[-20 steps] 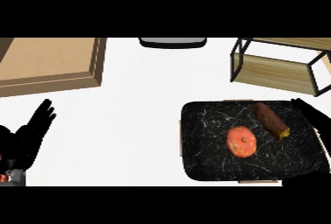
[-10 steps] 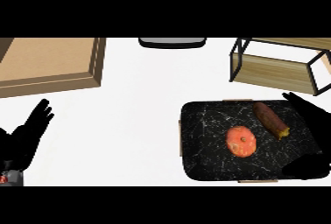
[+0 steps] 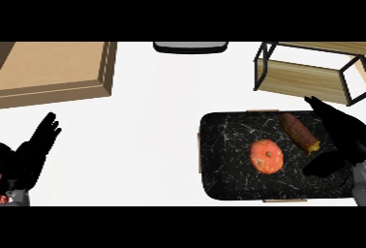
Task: Pick the sweet potato from the tray and place it in the tiered shelf
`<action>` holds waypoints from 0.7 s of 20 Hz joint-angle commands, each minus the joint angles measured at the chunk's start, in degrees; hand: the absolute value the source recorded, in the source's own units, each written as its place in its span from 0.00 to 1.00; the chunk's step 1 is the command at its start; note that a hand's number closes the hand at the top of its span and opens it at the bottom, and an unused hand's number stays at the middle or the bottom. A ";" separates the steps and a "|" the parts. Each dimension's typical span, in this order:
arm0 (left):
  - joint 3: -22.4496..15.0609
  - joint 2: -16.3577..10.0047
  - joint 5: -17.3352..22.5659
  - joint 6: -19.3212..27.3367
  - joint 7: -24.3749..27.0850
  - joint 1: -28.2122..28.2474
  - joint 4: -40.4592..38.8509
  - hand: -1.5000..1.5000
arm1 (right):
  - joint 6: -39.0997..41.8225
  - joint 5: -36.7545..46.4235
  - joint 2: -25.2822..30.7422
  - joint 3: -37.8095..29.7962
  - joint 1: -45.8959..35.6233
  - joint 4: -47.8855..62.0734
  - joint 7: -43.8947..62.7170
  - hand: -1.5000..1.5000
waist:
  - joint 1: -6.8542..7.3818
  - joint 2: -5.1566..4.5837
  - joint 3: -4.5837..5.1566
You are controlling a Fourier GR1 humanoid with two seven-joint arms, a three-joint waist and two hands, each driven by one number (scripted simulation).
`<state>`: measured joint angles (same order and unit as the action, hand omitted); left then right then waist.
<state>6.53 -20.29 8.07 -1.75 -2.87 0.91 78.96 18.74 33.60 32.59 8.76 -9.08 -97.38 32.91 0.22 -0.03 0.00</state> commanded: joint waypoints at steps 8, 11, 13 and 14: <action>2.20 1.79 -1.85 -1.74 -3.37 1.12 5.11 0.50 | -1.43 7.63 -4.71 -4.95 -1.27 9.92 -11.26 0.00 | -0.04 0.04 -0.01; 4.56 1.39 -1.23 -4.01 -0.77 -0.70 -0.48 0.50 | -0.39 9.56 -8.51 -2.92 -1.70 8.99 -8.70 0.00 | -0.15 0.03 0.01; 2.46 3.74 -4.13 -1.37 -0.46 -0.60 0.36 0.50 | -1.85 11.13 -10.17 -2.87 -4.14 14.60 -9.78 0.00 | -0.05 0.00 0.00; 2.12 3.23 -4.08 -1.78 -4.06 2.37 6.33 0.50 | -2.21 11.17 -10.28 -3.46 -3.90 15.48 -11.59 0.00 | 0.05 0.04 -0.01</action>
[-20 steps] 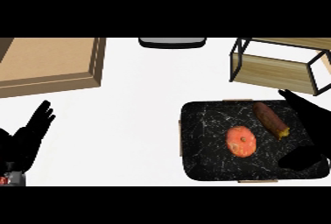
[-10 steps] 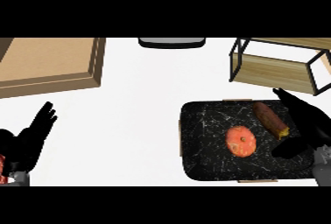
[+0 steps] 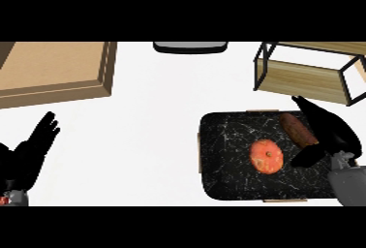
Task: Pick the sweet potato from the tray and place it in the tiered shelf
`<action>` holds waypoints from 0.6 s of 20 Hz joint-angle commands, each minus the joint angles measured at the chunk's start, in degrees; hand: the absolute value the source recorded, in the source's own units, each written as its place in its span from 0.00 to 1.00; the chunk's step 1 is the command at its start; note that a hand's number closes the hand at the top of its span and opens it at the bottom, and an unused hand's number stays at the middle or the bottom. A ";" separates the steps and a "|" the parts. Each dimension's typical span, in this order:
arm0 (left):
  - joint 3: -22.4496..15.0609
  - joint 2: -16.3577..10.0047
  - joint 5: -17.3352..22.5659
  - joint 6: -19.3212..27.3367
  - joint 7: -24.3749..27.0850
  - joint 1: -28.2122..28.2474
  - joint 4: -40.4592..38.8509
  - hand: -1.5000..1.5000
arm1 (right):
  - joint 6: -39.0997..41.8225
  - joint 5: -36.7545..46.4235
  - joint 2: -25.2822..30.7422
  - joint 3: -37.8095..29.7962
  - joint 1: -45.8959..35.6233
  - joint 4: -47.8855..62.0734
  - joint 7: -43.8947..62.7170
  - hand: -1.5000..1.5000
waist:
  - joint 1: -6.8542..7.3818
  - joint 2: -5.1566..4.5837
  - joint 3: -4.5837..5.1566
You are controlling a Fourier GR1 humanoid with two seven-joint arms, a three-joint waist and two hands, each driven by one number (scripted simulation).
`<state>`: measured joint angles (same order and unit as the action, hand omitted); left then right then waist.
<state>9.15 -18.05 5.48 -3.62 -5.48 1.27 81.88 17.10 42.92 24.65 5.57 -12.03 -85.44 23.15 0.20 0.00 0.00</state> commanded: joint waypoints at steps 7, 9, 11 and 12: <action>1.09 1.26 -1.92 -0.66 0.27 -0.58 -0.56 0.50 | -3.17 5.29 -2.38 -0.95 -1.43 8.44 -7.76 1.00 | 0.11 -0.01 -0.02; 1.43 1.41 -1.45 -0.03 -1.55 -2.28 -0.67 0.50 | -4.60 6.76 -2.09 -0.36 -2.03 10.31 -9.46 1.00 | 0.17 -0.04 -0.02; 3.58 -1.69 1.63 -5.30 -0.48 3.60 3.19 0.50 | -5.11 6.11 -1.45 -1.13 4.04 2.48 -9.14 1.00 | 0.09 0.14 -0.02; 0.84 2.33 -2.51 -0.02 -0.86 -0.55 0.50 0.50 | -2.82 5.91 -1.18 -3.02 -3.20 6.32 -8.40 1.00 | 0.06 0.00 -0.01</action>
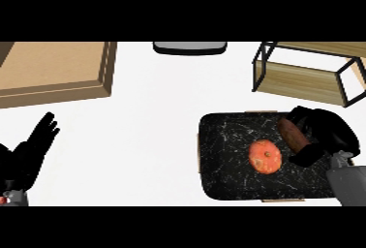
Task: Pick the sweet potato from the tray and place it in the tiered shelf
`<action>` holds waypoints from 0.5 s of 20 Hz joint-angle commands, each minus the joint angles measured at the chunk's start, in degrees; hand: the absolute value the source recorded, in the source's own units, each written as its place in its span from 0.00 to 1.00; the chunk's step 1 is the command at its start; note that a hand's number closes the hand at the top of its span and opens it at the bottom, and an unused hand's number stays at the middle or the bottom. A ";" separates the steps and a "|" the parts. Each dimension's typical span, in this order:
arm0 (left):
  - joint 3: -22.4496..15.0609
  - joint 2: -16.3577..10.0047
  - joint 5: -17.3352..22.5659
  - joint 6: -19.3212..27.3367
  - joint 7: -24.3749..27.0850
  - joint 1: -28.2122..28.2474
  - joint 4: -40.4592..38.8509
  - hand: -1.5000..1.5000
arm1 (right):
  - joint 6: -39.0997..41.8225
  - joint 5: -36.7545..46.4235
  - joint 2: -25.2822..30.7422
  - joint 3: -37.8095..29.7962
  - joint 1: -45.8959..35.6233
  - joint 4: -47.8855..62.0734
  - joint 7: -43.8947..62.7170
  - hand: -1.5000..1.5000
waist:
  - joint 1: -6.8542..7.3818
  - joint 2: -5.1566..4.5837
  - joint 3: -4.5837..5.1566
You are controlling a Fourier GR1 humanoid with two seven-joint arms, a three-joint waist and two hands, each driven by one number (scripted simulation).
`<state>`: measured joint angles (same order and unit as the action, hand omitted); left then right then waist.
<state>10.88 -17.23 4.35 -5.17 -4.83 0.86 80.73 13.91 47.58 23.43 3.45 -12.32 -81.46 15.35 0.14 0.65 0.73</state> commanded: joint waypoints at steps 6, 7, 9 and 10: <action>1.69 -0.45 0.25 -2.35 -0.55 0.35 0.43 0.50 | -6.47 5.35 -3.56 -0.23 2.63 -5.20 -0.23 1.00 | -0.07 -0.61 -0.73; 1.06 1.43 -1.34 -0.21 0.96 2.86 2.24 0.50 | -0.24 2.31 0.64 -1.79 4.92 -12.07 -2.10 1.00 | -0.23 -0.54 -0.72; 0.31 1.07 -2.21 0.27 -1.14 -2.16 -0.63 0.50 | 2.16 3.50 -0.03 0.50 -3.04 -7.20 -2.50 1.00 | -0.07 -0.66 -0.71; 0.84 1.30 -1.37 -0.56 0.13 -1.43 -1.82 0.50 | 0.41 4.90 -0.62 2.44 -2.97 -4.83 -5.22 1.00 | 0.09 -0.70 -0.72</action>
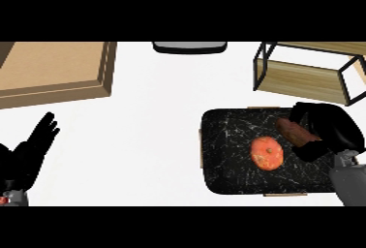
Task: Pick the sweet potato from the tray and place it in the tiered shelf
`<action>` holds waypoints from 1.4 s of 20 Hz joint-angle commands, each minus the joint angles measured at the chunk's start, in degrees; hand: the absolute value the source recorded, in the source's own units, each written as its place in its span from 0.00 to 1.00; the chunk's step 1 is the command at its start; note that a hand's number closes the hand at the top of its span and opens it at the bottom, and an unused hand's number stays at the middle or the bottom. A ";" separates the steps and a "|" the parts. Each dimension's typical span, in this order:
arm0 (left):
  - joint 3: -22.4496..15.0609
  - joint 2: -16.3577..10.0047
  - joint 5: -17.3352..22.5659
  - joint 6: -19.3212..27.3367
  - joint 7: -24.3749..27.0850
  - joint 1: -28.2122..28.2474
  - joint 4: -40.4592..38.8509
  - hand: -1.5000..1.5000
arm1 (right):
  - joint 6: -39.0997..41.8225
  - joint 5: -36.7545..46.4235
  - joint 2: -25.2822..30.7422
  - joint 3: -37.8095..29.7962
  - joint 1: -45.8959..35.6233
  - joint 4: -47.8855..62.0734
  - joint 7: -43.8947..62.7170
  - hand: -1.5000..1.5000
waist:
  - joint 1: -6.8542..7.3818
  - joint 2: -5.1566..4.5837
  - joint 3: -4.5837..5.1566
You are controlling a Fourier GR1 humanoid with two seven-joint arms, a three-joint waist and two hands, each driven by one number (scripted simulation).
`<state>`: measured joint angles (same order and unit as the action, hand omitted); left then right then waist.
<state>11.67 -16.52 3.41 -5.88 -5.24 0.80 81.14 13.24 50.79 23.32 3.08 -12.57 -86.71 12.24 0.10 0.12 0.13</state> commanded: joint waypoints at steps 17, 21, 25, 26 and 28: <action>1.47 0.24 -0.24 -0.36 -1.64 1.73 1.99 0.50 | 25.02 -28.77 -1.22 -21.12 -3.99 -31.13 13.00 1.00 | -1.16 0.39 -0.08; 1.35 1.30 -0.67 0.20 0.27 1.34 0.74 0.50 | 29.07 -40.26 0.30 -29.58 -10.61 -34.35 23.44 1.00 | -1.10 0.43 -0.04; 1.30 1.04 -1.44 0.85 -1.09 -2.27 -1.47 0.50 | 27.92 -46.25 5.44 -33.28 -20.60 -31.44 31.36 1.00 | -0.54 0.12 -0.03; -0.97 3.76 -2.54 0.58 2.01 4.37 2.34 0.50 | 28.45 -48.69 5.29 -34.81 -17.54 -33.97 31.70 1.00 | -0.34 0.21 -0.08; 2.63 -0.22 0.63 -1.63 -1.23 0.93 1.31 0.50 | 27.89 -52.95 9.78 -35.91 -25.16 -29.73 38.08 1.00 | -0.27 0.25 -0.02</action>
<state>12.65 -15.18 2.49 -6.01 -5.73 1.57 82.00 40.37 5.36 28.49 -29.31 -30.25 -118.41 41.38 -0.47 0.34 0.07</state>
